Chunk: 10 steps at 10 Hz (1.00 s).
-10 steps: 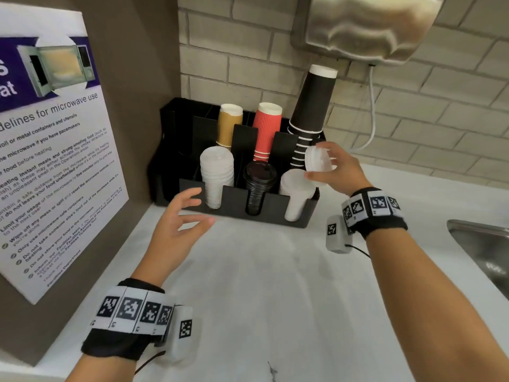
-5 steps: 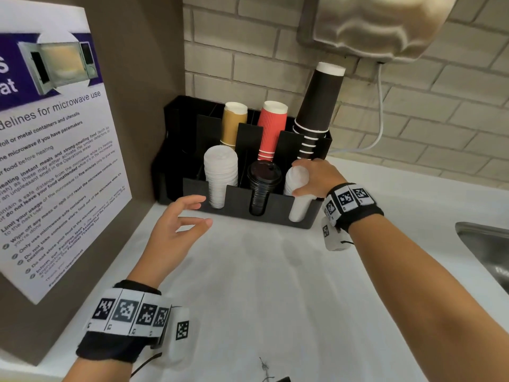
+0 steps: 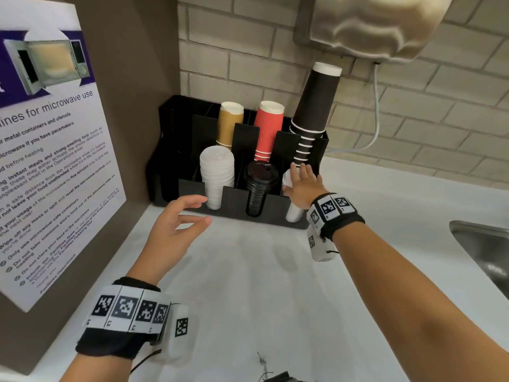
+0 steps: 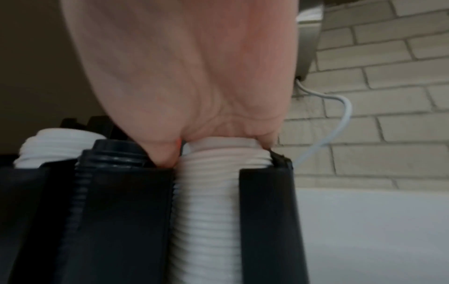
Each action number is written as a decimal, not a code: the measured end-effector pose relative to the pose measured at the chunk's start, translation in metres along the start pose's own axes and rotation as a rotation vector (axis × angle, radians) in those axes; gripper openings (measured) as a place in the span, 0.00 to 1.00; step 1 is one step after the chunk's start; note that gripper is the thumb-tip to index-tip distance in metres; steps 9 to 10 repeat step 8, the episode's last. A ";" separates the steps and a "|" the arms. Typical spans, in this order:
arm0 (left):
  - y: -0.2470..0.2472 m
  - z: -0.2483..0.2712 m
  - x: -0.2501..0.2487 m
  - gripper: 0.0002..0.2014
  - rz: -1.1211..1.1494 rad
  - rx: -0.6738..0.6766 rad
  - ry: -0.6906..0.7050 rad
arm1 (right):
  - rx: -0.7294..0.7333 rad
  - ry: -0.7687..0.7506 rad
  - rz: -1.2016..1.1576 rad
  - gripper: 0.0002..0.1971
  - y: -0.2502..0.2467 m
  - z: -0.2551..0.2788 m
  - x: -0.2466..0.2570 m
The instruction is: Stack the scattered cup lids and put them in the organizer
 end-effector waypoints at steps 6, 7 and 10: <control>0.013 -0.004 -0.023 0.12 0.052 0.130 0.123 | -0.158 -0.019 -0.185 0.36 -0.003 0.021 0.020; 0.010 0.003 -0.033 0.12 0.063 0.163 0.177 | -0.311 -0.192 -0.342 0.34 -0.024 0.064 0.041; 0.014 0.031 -0.036 0.09 0.063 0.309 0.219 | -0.202 -0.369 -0.596 0.19 -0.015 0.133 0.047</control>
Point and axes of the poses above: each hand's wrist, its own z-axis away from the middle knuckle, its own y-axis out of the palm, x = y × z, the point moved 7 cm from there along -z, towards the middle knuckle, and after that the axes turned 15 degrees about -z, right-handed, at the moved point
